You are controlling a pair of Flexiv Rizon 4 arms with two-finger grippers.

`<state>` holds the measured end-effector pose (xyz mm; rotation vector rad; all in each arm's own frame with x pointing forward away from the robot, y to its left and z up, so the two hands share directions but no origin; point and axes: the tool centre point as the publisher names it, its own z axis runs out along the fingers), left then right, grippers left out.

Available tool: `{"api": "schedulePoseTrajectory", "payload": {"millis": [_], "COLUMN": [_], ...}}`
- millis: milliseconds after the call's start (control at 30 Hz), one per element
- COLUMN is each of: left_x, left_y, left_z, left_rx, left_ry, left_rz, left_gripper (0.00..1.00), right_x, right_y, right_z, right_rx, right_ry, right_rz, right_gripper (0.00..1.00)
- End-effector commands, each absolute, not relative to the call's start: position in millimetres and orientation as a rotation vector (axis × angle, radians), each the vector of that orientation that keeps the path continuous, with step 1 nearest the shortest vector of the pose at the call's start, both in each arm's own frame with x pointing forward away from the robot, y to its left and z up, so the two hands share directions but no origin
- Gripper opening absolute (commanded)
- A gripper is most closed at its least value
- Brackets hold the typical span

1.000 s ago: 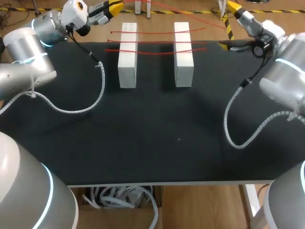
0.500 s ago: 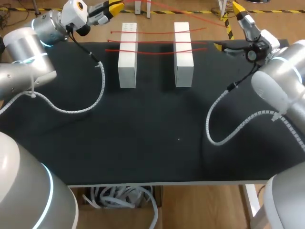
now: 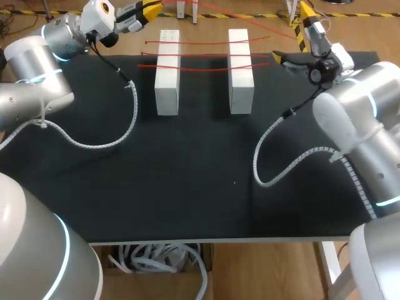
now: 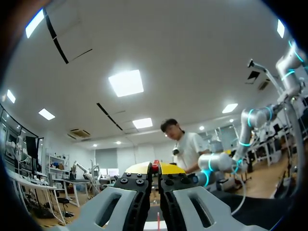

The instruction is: Grab the tape and strap the tape.

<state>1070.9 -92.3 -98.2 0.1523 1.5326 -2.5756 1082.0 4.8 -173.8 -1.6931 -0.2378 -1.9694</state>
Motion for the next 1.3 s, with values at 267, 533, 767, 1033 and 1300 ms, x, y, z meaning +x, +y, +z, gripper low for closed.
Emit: {"api": "schedulePoseTrajectory", "payload": {"millis": [267,533,767,1033,1300], "left_x": [1071.5,1071.5,1071.5,1071.5,1071.5], "left_y": [-92.3,-92.3,-92.3,-92.3,-92.3], "left_z": [-99.7,-99.7,-99.7,-99.7,-99.7], "left_rx": [0.157,0.157,0.157,0.157,0.157], "left_ry": [1.528,1.528,1.528,1.528,1.528], "left_rz": [-2.578,-2.578,-2.578,-2.578,-2.578], "left_gripper": [0.0,0.0,0.0,0.0,0.0], "right_x": [1073.7,1068.2,1077.7,1087.1,1086.1], "right_y": [10.4,4.9,5.8,5.1,7.9], "right_z": [-177.3,-183.1,-175.3,-168.1,-160.8], "right_rx": [-2.077,-2.073,-2.016,-1.998,-2.001], "right_ry": [0.604,0.653,0.691,0.732,0.703], "right_rz": [-2.242,-2.261,-2.295,-2.309,-2.292], "right_gripper": [1.0,1.0,1.0,1.0,1.0]}}
